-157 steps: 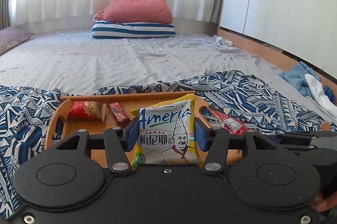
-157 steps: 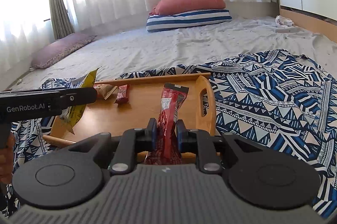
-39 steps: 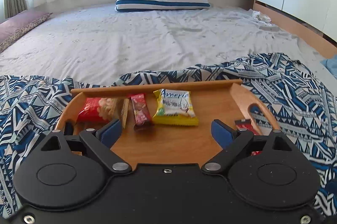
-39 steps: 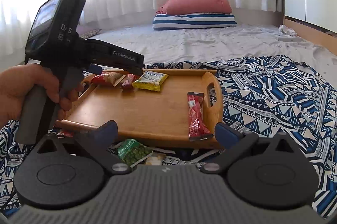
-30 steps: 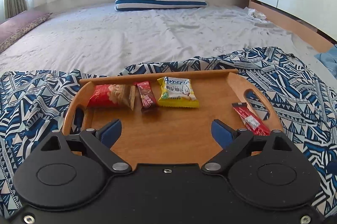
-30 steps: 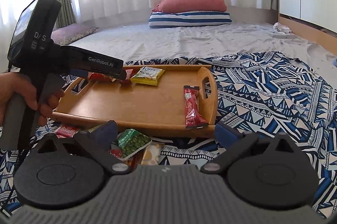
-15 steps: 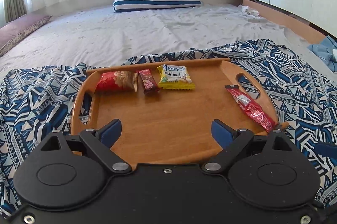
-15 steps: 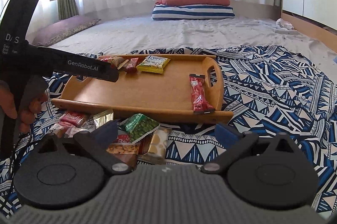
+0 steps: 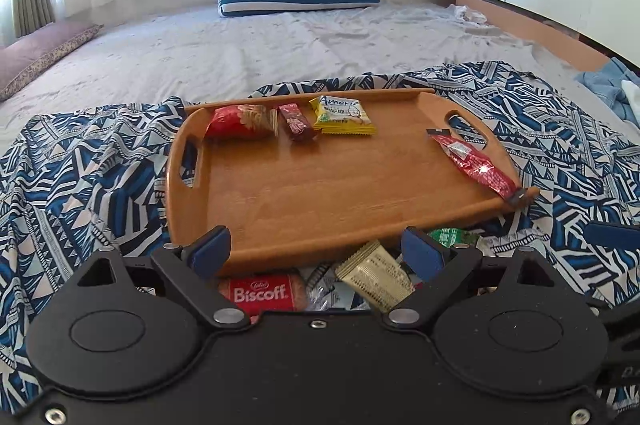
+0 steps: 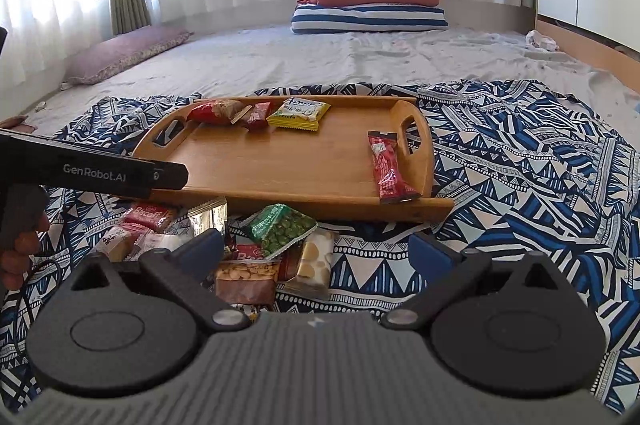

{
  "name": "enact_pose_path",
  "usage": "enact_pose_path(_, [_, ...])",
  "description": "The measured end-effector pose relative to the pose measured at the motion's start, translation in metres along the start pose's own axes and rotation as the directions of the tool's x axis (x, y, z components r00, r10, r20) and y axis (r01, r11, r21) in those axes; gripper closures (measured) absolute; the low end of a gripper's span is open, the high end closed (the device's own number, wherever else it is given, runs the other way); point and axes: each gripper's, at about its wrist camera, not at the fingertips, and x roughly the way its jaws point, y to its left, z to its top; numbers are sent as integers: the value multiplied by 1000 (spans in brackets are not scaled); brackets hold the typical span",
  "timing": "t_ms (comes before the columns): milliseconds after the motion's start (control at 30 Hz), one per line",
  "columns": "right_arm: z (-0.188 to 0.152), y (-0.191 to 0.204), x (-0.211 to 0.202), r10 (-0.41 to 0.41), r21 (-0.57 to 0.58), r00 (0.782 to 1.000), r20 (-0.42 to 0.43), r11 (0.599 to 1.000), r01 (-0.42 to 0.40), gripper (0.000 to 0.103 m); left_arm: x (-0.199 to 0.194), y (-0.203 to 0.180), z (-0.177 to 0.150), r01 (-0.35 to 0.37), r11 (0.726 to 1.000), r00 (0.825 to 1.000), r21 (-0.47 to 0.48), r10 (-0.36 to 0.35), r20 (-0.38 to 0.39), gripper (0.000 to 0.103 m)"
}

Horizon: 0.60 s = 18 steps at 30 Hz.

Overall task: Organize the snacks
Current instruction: 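Move both tools back toward the snack pile beside the tray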

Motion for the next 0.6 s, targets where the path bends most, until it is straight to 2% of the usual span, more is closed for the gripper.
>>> enact_pose_path(200, [-10, 4, 0, 46, -9, 999, -11, 999, -46, 0, -12, 11, -14, 19, 999, 1000, -41, -20, -9, 11])
enact_pose_path(400, [-22, 16, 6, 41, -69, 998, -43, 997, -44, 13, -14, 16, -29, 15, 999, 999, -49, -17, -33, 11])
enact_pose_path(600, [-32, 28, 12, 89, -92, 994, -69, 991, -95, 19, -12, 26, -40, 6, 996, 999, -90, -11, -53, 11])
